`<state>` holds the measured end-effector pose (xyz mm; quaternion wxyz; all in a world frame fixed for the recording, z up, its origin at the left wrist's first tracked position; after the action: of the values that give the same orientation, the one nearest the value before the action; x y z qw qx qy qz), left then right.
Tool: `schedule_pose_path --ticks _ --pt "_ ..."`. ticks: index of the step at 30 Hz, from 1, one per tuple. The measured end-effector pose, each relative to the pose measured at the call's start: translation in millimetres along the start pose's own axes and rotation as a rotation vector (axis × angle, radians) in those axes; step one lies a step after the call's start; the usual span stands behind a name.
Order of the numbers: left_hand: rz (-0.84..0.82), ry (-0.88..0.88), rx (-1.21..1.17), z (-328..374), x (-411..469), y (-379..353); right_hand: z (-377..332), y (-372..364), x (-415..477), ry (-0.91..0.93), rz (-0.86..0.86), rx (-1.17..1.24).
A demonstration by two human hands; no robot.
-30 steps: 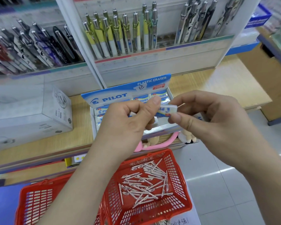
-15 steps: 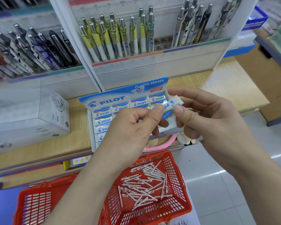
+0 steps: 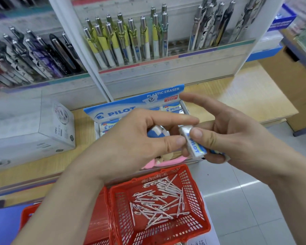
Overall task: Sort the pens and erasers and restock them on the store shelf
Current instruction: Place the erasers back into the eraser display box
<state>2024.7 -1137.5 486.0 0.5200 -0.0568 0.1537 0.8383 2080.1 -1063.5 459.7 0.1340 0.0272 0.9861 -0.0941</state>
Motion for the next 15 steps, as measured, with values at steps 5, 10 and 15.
schedule_pose_path --ticks 5,10,15 --pt "0.195 -0.004 0.089 -9.8 5.2 24.3 0.1 23.1 0.8 0.005 0.208 -0.035" --pt "0.438 0.099 0.347 -34.0 6.2 34.7 4.1 67.8 -8.4 0.016 0.493 -0.279" --pt "0.473 0.092 0.505 -38.1 11.9 19.9 9.0 49.8 0.6 0.039 0.401 -0.404"
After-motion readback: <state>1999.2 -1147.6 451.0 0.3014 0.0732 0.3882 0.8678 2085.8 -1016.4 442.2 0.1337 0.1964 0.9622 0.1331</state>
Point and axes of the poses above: each hand's wrist, its own x-axis towards the middle knuckle, its own y-axis out of the back of the hand, z = x × y, the point moved 10 cm from there along x, towards the middle knuckle
